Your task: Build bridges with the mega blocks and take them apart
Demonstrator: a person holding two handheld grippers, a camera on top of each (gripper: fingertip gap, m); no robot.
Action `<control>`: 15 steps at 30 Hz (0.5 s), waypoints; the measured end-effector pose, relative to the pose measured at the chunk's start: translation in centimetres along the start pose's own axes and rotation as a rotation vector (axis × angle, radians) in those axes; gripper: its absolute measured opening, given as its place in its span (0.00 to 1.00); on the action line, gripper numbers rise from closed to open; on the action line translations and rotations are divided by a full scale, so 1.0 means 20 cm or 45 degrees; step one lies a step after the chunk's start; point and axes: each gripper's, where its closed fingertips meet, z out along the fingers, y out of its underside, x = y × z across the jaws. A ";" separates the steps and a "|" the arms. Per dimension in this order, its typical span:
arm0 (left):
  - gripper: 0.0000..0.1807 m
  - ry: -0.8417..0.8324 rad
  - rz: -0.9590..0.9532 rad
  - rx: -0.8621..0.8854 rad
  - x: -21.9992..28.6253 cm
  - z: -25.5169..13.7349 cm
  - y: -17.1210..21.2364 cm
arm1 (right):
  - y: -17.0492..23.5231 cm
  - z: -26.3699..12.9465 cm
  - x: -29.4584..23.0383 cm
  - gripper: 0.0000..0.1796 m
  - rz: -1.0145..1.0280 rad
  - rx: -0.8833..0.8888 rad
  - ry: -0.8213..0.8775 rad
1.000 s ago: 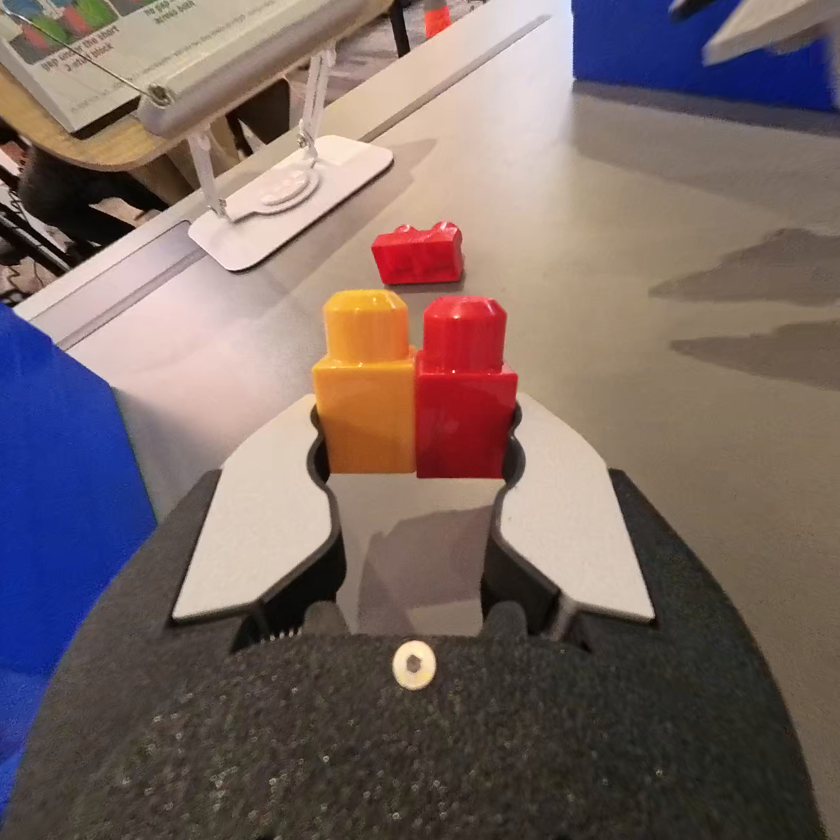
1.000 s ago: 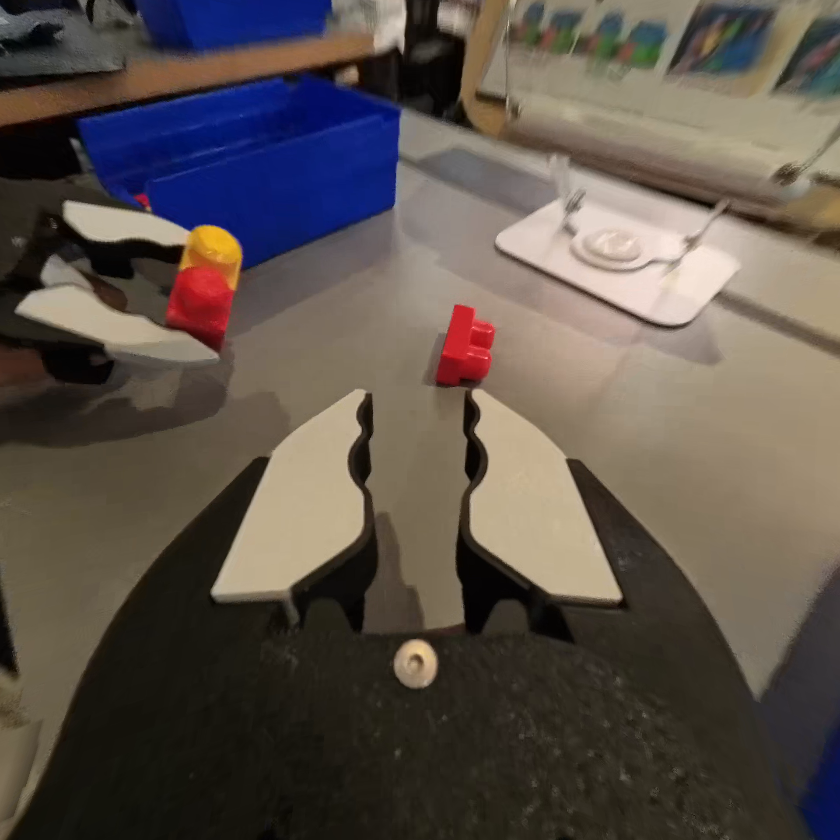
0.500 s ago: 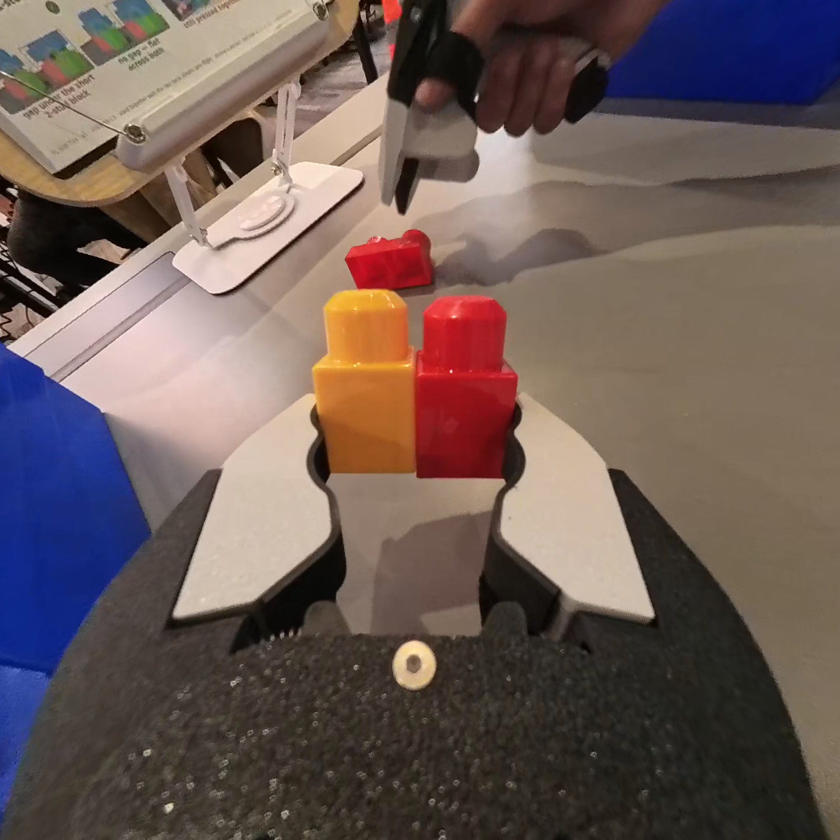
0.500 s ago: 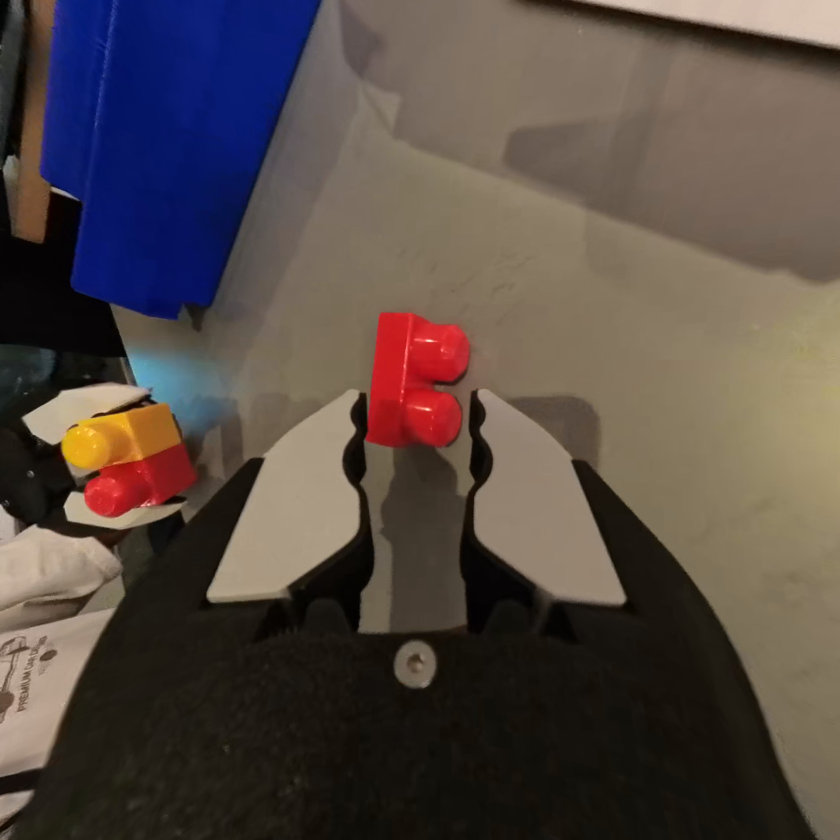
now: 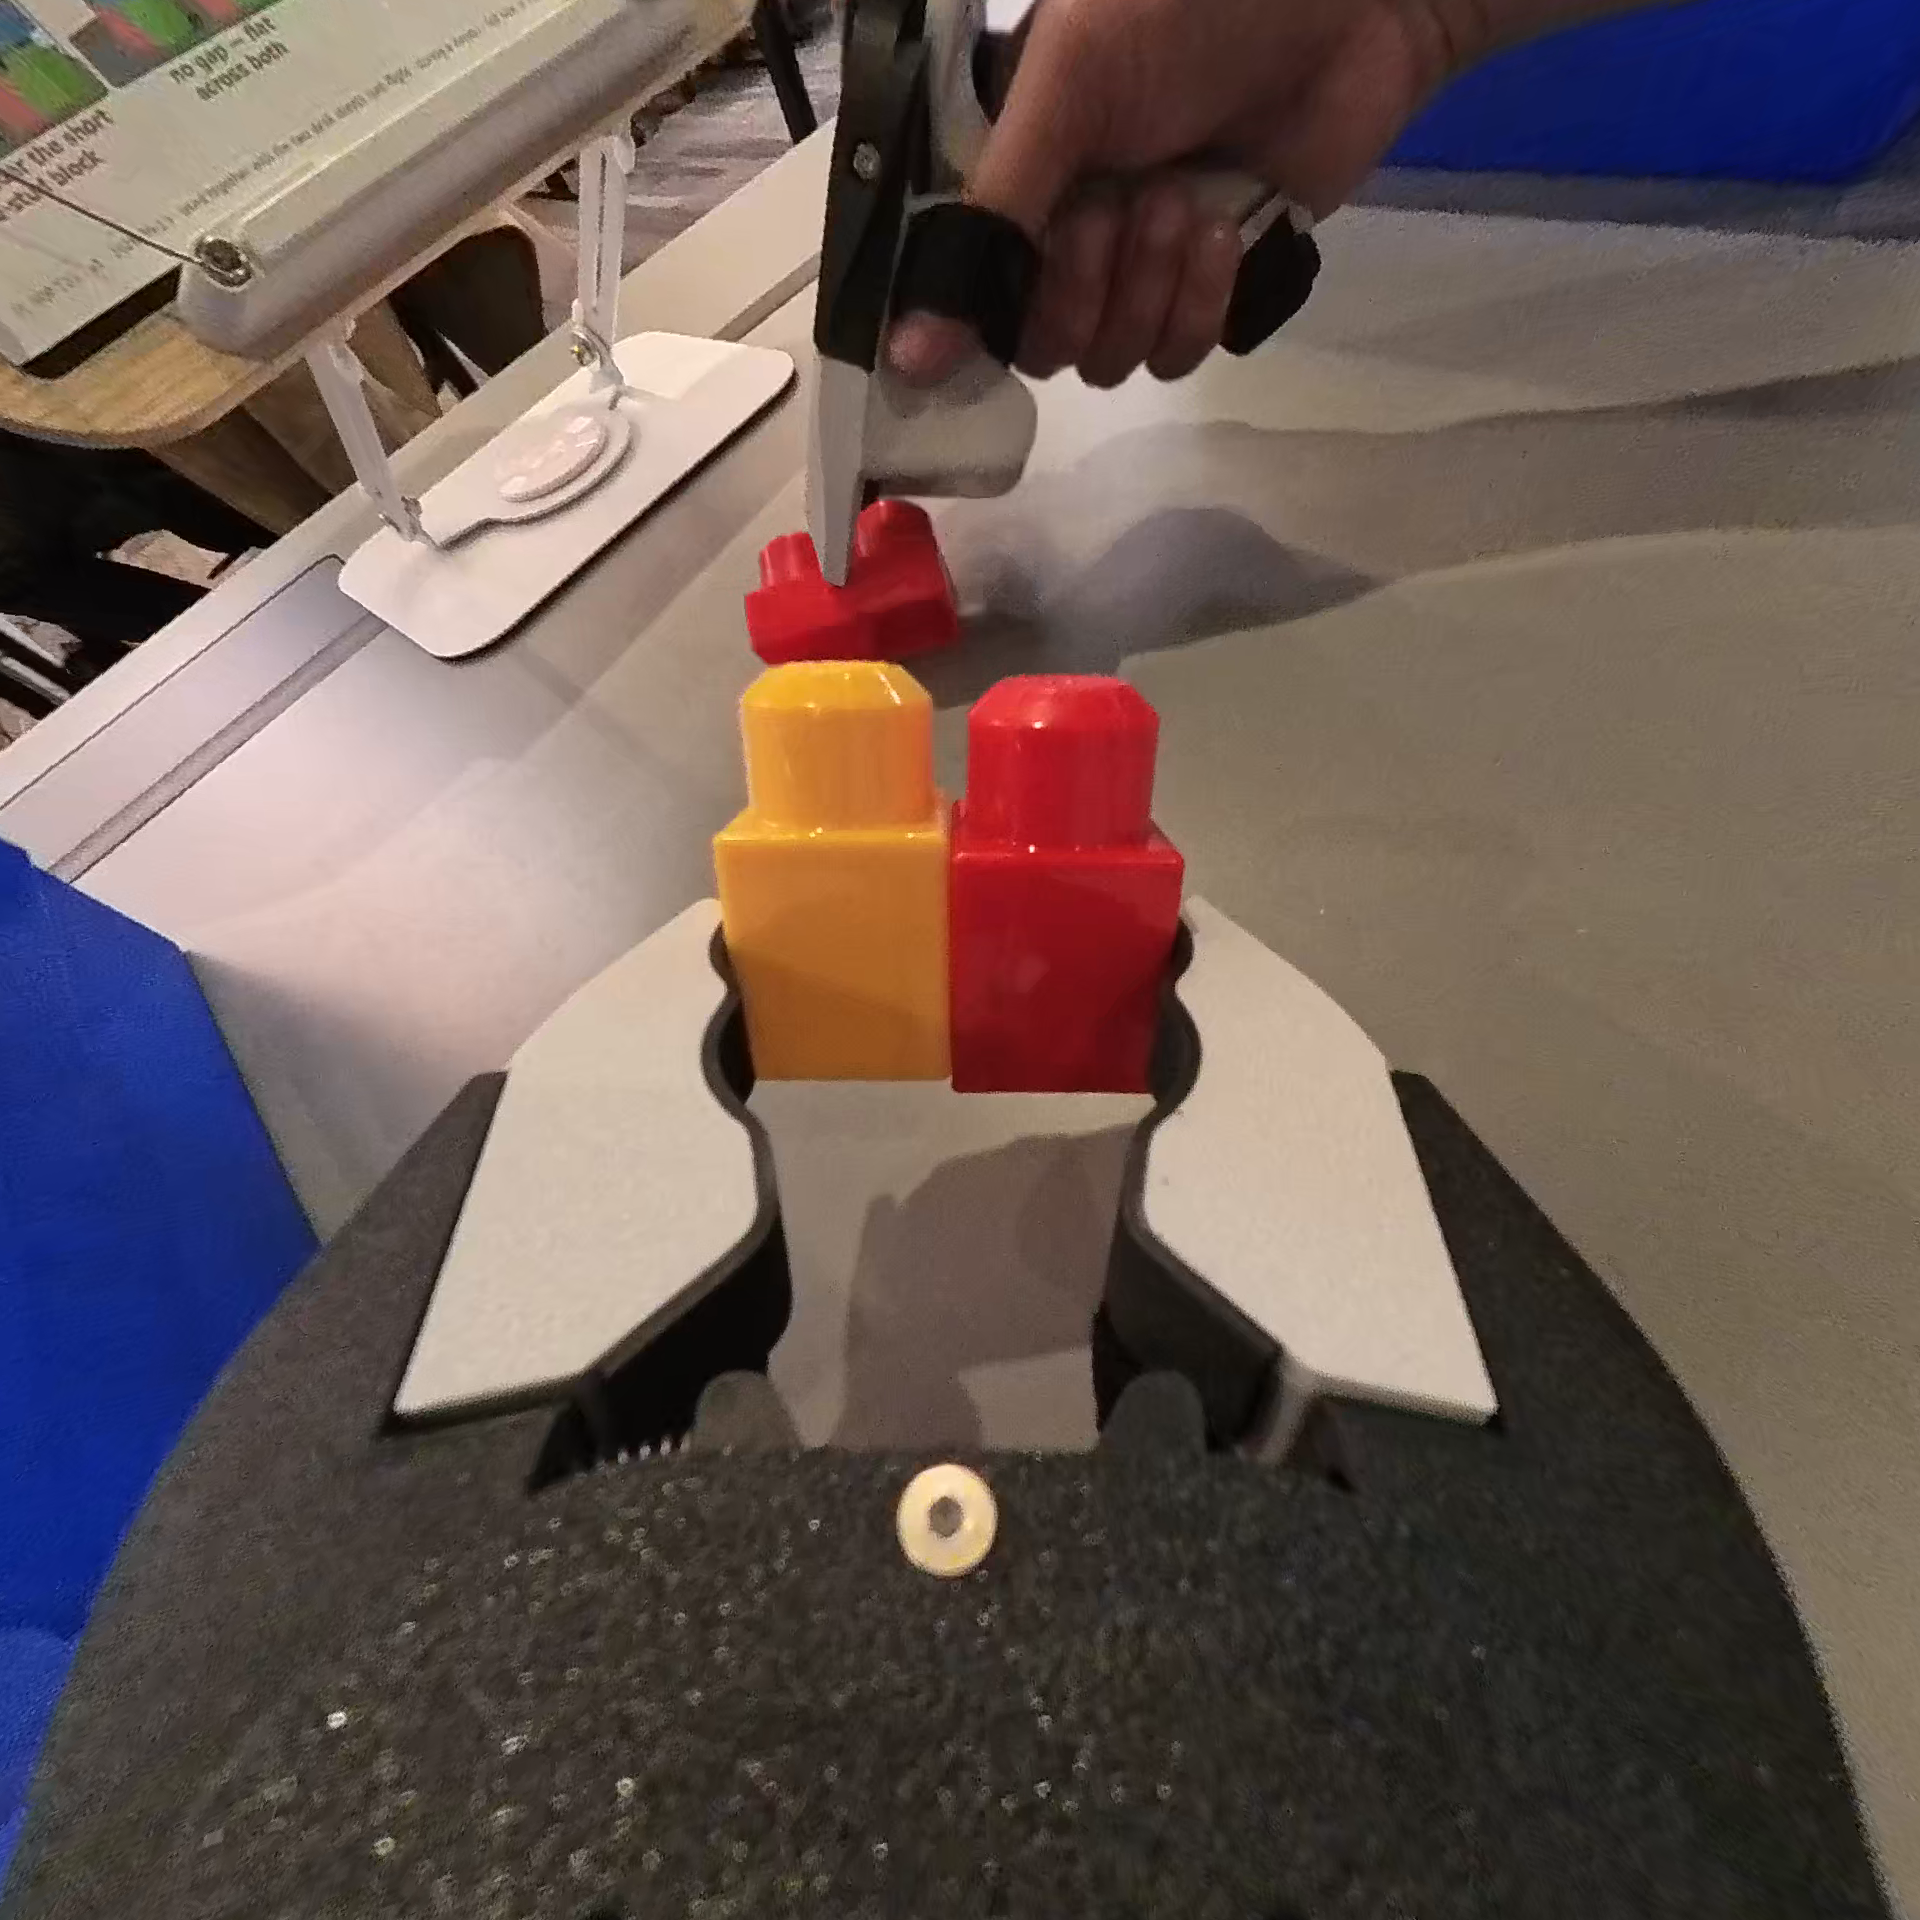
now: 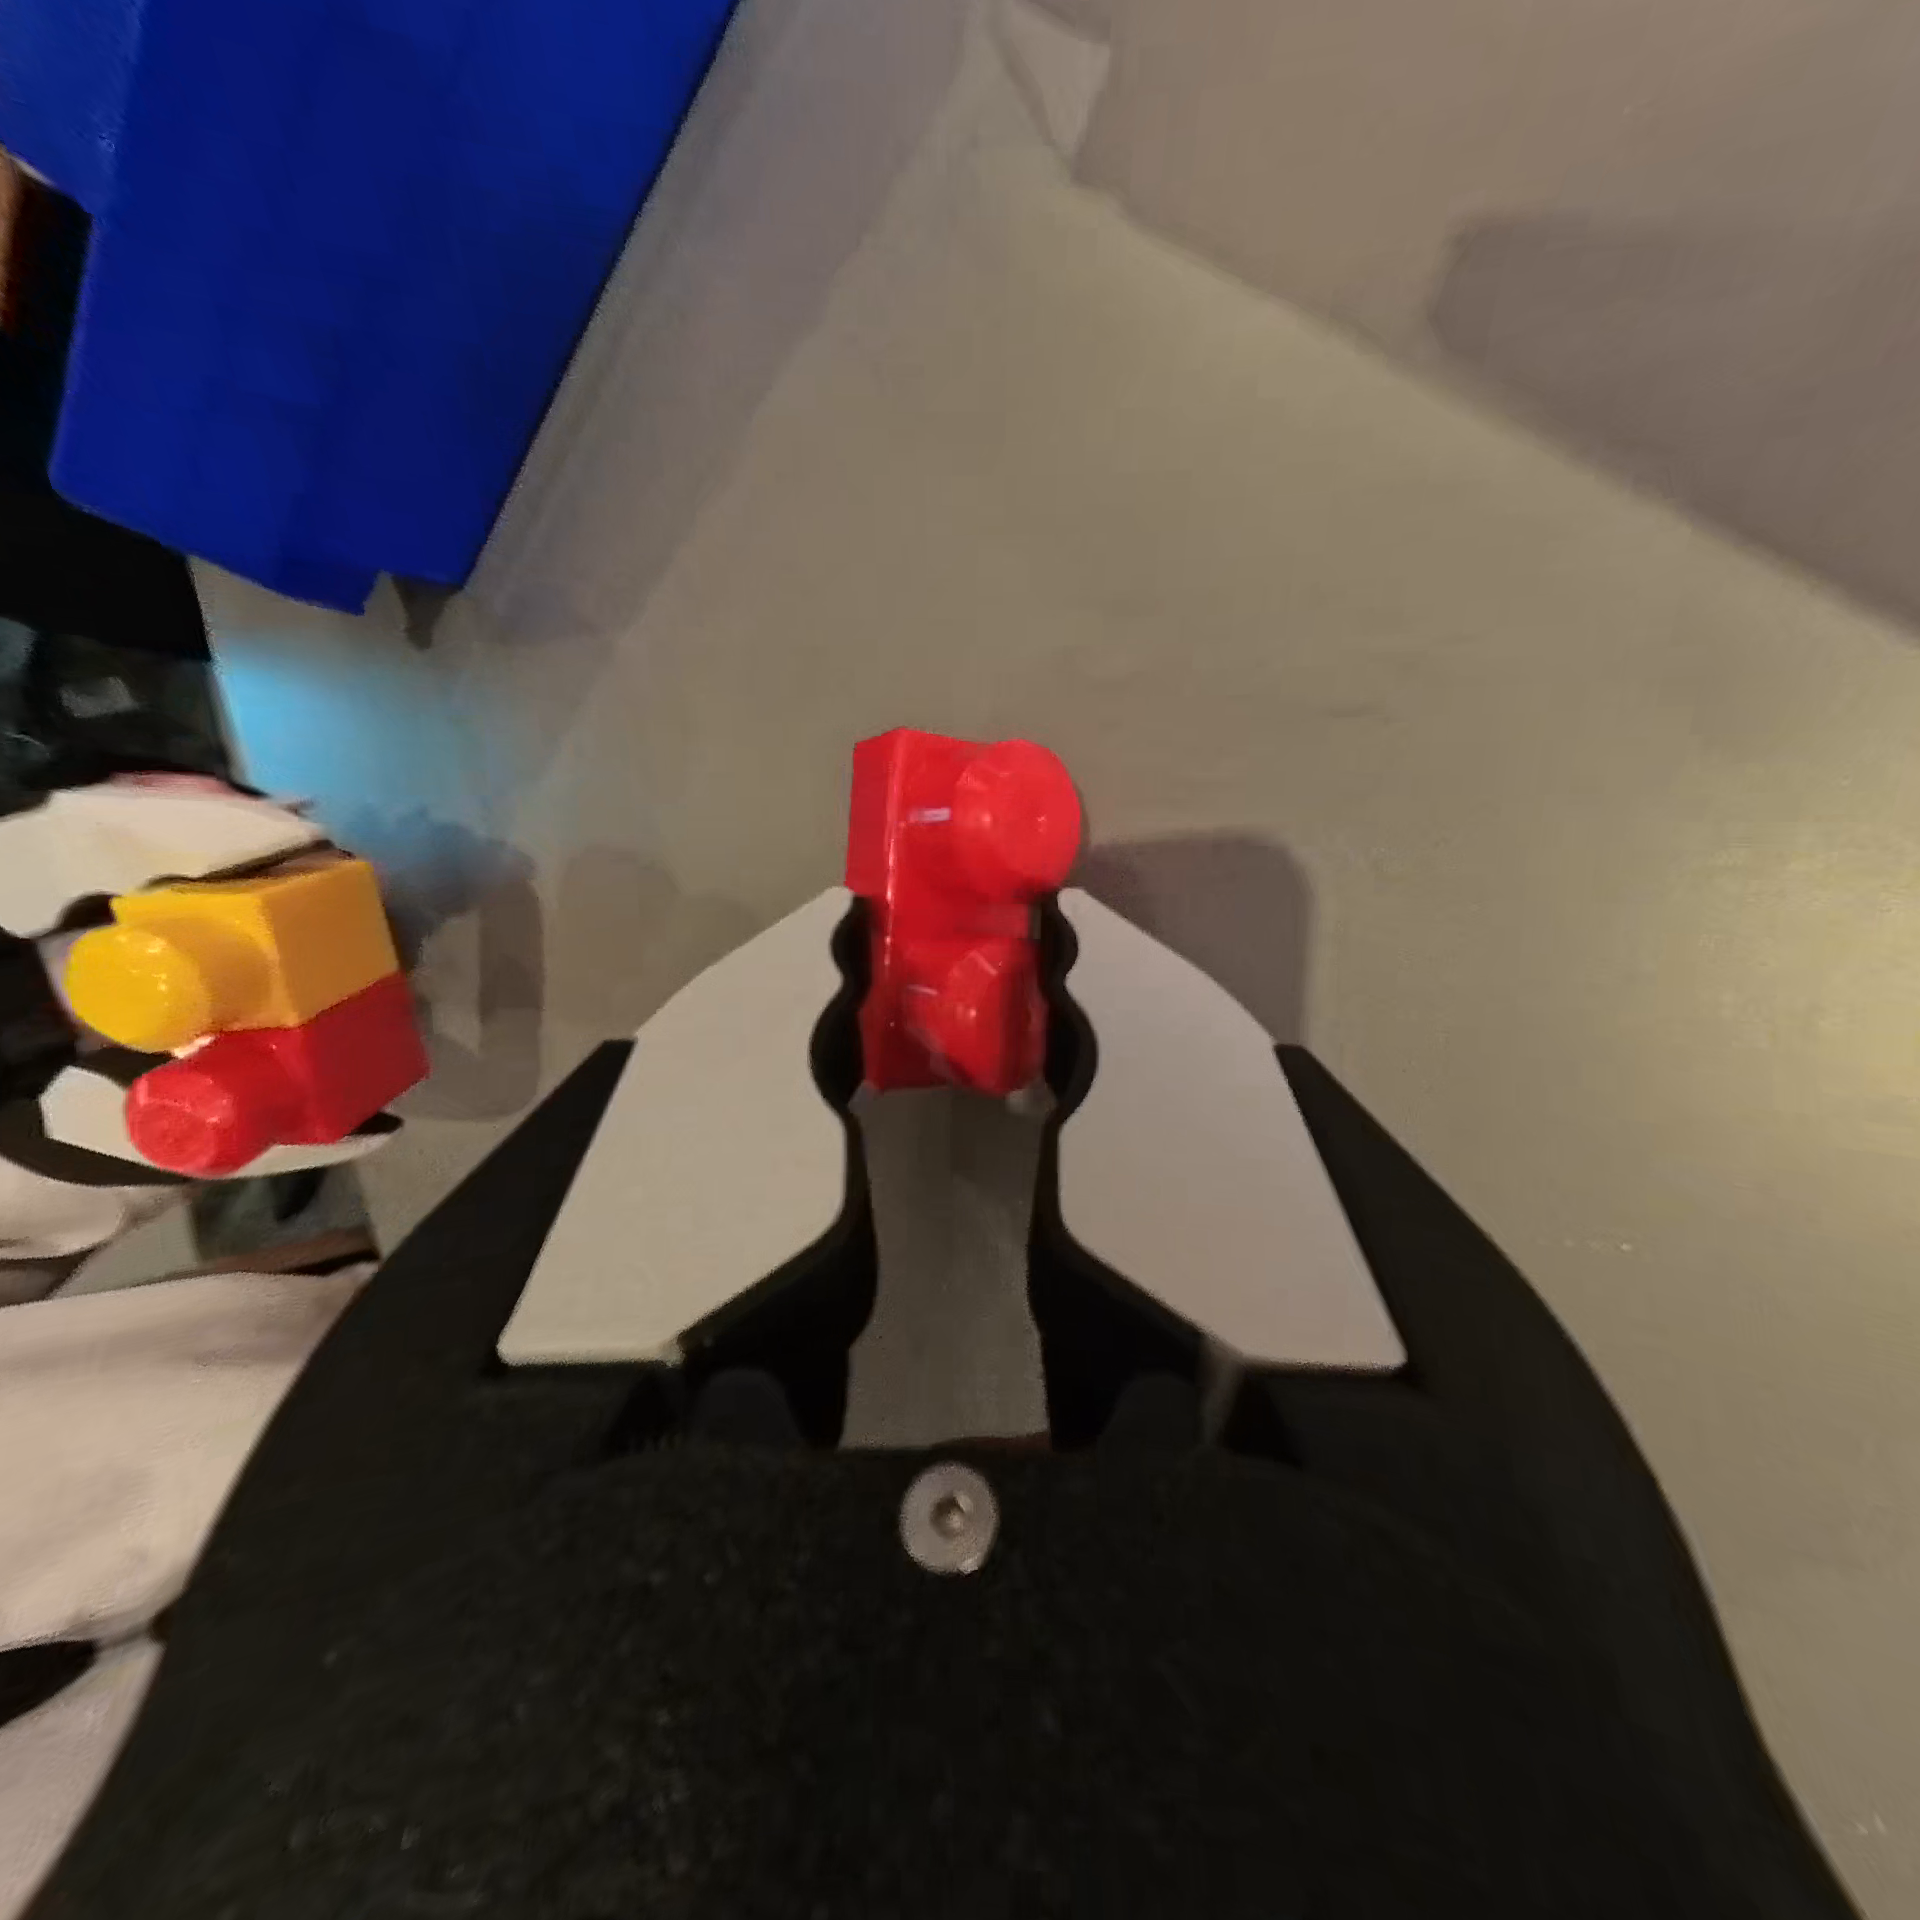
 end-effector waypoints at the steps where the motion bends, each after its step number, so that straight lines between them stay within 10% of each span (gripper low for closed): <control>1: 0.41 0.001 0.000 -0.007 0.00 0.01 0.01 | 0.01 0.00 -0.01 0.17 -0.055 -0.003 0.046; 15: 0.41 -0.013 -0.006 -0.053 -0.02 0.03 0.05 | 0.12 0.04 -0.07 0.20 -0.480 -0.163 0.472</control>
